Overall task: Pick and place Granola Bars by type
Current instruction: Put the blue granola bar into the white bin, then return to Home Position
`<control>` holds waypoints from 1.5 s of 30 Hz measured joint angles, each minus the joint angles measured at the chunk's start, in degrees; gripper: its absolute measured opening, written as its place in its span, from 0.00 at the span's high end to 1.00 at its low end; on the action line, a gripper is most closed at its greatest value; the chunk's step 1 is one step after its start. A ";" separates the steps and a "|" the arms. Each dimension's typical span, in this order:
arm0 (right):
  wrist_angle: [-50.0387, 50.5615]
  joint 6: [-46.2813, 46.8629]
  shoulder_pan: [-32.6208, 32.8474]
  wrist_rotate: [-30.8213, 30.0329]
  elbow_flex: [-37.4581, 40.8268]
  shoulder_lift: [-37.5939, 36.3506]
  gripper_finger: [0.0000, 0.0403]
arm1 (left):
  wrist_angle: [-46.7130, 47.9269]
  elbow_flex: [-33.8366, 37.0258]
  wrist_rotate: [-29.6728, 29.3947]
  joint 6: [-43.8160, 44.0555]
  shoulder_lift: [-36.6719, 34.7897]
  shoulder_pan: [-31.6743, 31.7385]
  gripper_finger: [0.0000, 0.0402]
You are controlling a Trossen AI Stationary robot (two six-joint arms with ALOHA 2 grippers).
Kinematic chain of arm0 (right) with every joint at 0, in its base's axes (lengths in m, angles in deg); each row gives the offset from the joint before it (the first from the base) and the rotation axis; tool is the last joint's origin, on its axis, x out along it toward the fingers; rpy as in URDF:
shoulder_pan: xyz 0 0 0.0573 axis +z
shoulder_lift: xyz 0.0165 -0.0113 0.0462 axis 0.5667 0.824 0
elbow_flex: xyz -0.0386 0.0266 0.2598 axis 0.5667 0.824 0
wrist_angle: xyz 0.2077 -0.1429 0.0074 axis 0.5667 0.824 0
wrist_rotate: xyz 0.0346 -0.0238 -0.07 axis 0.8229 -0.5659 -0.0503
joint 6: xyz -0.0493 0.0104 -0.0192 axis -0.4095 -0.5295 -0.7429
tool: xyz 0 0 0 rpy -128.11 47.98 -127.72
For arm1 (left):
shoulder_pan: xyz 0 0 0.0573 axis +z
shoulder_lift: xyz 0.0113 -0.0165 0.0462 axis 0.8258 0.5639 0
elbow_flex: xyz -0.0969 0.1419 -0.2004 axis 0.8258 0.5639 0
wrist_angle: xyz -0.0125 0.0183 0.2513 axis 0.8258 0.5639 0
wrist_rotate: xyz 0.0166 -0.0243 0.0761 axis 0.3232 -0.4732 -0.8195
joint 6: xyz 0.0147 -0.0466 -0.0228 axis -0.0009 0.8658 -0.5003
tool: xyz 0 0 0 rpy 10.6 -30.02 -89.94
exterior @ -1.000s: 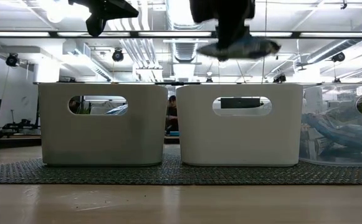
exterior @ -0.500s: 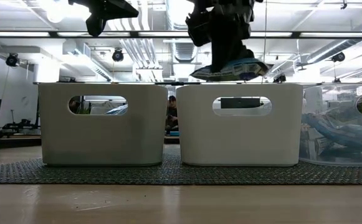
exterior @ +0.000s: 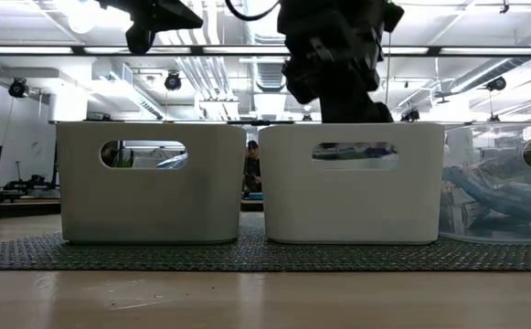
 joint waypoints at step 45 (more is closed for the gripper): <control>-4.88 -1.47 0.15 5.51 0.94 -0.02 0.67 | -0.52 2.10 0.00 2.89 0.00 0.00 1.00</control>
